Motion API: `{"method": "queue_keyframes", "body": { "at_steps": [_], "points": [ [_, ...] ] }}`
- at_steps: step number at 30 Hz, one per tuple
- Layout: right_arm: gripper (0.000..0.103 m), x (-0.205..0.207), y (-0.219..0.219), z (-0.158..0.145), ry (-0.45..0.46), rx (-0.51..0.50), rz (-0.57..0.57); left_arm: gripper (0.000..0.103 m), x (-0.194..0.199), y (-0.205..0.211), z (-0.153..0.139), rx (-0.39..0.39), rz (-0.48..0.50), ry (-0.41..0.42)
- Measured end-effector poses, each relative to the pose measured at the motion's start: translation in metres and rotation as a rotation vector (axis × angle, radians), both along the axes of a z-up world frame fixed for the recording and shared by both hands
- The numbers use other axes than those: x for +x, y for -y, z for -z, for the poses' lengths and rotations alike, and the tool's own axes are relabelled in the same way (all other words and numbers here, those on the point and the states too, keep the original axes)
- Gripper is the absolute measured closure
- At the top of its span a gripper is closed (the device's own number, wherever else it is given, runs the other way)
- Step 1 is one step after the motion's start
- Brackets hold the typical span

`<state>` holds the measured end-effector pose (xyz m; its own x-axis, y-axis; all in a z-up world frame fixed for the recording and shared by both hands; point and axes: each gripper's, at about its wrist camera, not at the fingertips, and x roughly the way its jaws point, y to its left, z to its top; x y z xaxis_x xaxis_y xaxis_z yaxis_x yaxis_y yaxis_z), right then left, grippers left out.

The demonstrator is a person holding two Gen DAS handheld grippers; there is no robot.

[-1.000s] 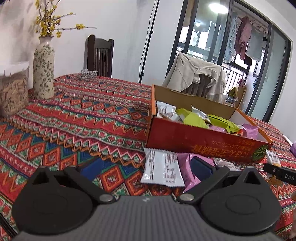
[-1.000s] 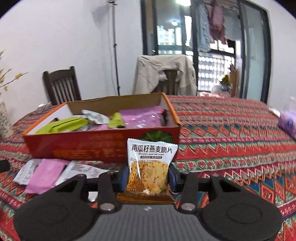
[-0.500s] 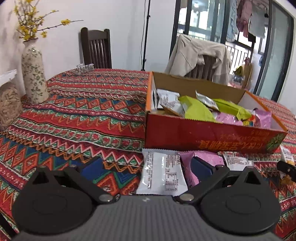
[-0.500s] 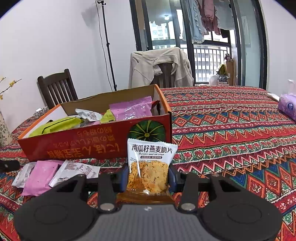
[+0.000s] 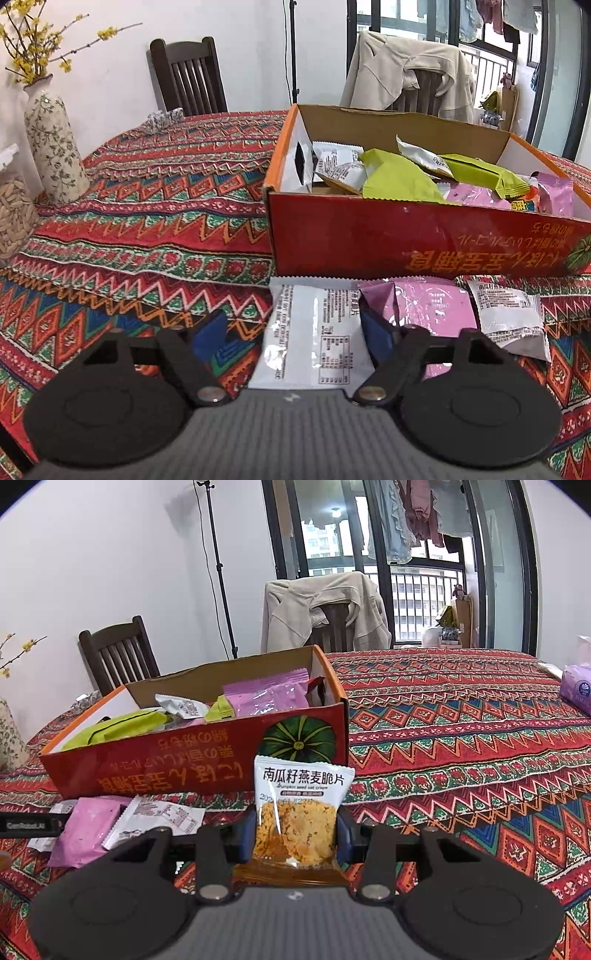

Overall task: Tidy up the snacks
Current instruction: 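Grasp a white packet with the left gripper while the right gripper holds the crisps, then carry both packets over the box and open both grippers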

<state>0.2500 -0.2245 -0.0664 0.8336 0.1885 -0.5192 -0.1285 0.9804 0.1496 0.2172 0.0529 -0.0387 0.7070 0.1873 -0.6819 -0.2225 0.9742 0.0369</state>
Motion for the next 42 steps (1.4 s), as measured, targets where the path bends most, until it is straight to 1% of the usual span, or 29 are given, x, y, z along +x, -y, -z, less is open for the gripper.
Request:
{"method": "queue_keyframes", "body": {
  "at_steps": [3,4,5,6,9,14,21,29,34,38,42],
  "points": [
    [0.061,0.000,0.000,0.000,0.000,0.001,-0.001,0.034,0.002,0.001,-0.001,-0.014,0.008,0.002],
    [0.061,0.000,0.000,0.000,0.001,0.001,-0.001,0.040,0.002,0.000,-0.001,-0.025,0.014,0.005],
    [0.061,0.000,0.000,0.000,0.002,0.002,-0.001,0.049,0.002,0.001,-0.002,-0.029,0.018,0.008],
    [0.061,-0.001,0.000,0.000,0.002,0.002,-0.002,0.051,0.001,0.002,-0.002,-0.030,0.022,0.011],
    [0.061,-0.001,0.000,0.000,0.004,0.002,-0.003,0.051,0.000,0.001,-0.003,-0.048,0.014,0.019],
    [0.061,-0.003,0.000,0.000,0.010,0.001,-0.007,0.054,-0.005,0.002,-0.006,-0.046,0.004,0.033],
    [0.061,-0.005,0.000,-0.001,0.026,0.008,-0.014,0.055,-0.019,0.004,-0.018,-0.034,0.004,0.084],
    [0.061,-0.010,0.000,-0.005,0.055,0.005,-0.021,0.055,-0.040,0.009,-0.040,-0.046,0.014,0.171],
    [0.061,-0.013,-0.003,-0.011,0.081,-0.004,-0.030,0.055,-0.053,0.014,-0.059,-0.051,0.031,0.240],
    [0.061,-0.016,-0.003,-0.020,0.103,0.001,-0.035,0.055,-0.055,0.020,-0.072,-0.057,0.047,0.281],
    [0.061,-0.017,-0.004,-0.034,0.143,-0.020,-0.044,0.055,-0.052,0.026,-0.082,-0.061,0.070,0.308]
  ]
}}
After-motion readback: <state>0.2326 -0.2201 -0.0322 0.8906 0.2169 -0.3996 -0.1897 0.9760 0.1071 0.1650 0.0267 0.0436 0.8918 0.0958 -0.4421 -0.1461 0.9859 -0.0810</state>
